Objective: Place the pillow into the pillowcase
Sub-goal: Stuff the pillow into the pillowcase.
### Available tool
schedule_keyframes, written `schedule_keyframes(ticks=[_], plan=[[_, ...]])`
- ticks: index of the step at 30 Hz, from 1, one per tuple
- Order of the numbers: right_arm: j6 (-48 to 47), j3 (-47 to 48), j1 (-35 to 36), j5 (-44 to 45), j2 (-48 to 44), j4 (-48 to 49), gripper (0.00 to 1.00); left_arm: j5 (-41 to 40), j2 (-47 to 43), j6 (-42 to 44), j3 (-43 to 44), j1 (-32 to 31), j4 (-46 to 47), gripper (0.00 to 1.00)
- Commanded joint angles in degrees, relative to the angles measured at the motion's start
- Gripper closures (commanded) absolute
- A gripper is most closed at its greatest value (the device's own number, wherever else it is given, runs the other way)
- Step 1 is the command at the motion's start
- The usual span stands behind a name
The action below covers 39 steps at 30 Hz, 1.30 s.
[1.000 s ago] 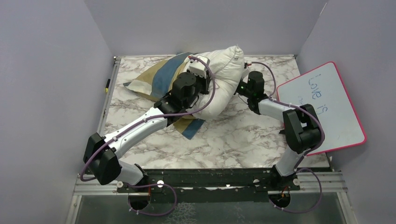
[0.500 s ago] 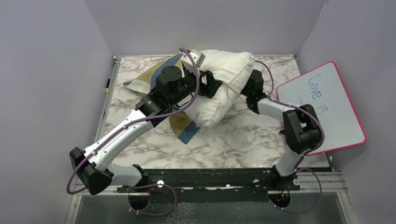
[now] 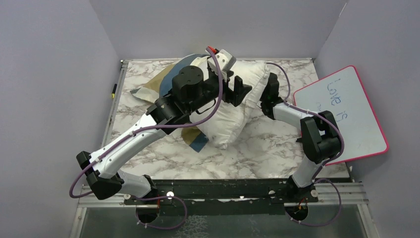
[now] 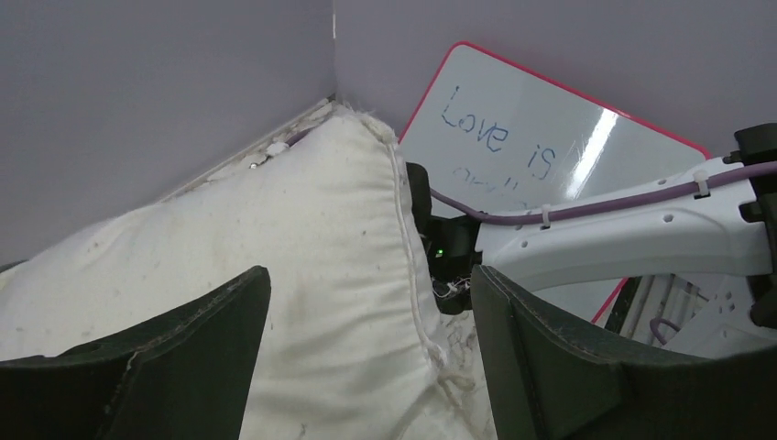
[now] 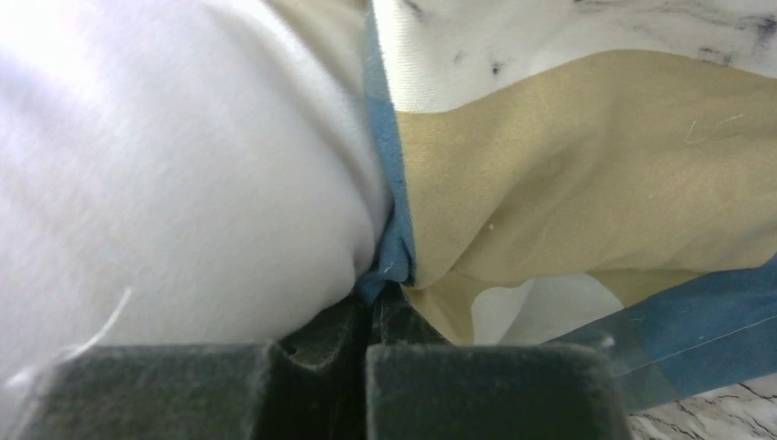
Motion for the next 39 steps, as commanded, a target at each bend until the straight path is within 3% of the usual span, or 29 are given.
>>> schedule_keyframes(ticks=[1,5,10,12,15,20,30,35,39], plan=[[0.2,2.7,0.5,-0.8,-1.2,3.6,1.00,-9.3,2.5,5.4,4.4,-3.0,-3.9,0.18],[0.4,2.6,0.6,-0.6,-1.1,3.7,1.00,-19.4,7.0,11.0,6.7,-5.9,-6.1,0.17],[1.0,2.8,0.6,-1.8,-1.2,5.3,1.00,-25.4,16.2,13.6,3.0,-6.6,-4.6,0.13],[0.0,2.8,0.5,-1.9,-2.2,4.4,1.00,-29.4,21.4,13.6,0.7,-4.9,-7.2,0.13],[-2.5,2.5,0.5,-0.2,-3.8,0.9,1.00,-30.4,24.9,10.8,-5.8,-1.3,-7.1,0.19],[-2.8,1.6,0.5,-0.3,-2.7,0.1,1.00,-29.4,20.3,9.7,-11.6,0.4,-0.2,0.23],[-2.0,0.3,0.4,4.1,4.7,2.2,1.00,-15.0,3.1,4.0,-7.6,-0.2,5.3,0.22],[-1.3,1.0,0.3,6.1,8.6,2.1,1.00,-22.4,-1.4,6.4,-13.0,-8.6,0.7,0.21],[-0.5,1.0,-0.1,6.9,10.2,2.5,1.00,-29.8,0.2,4.9,-17.4,-15.7,-0.6,0.18]])
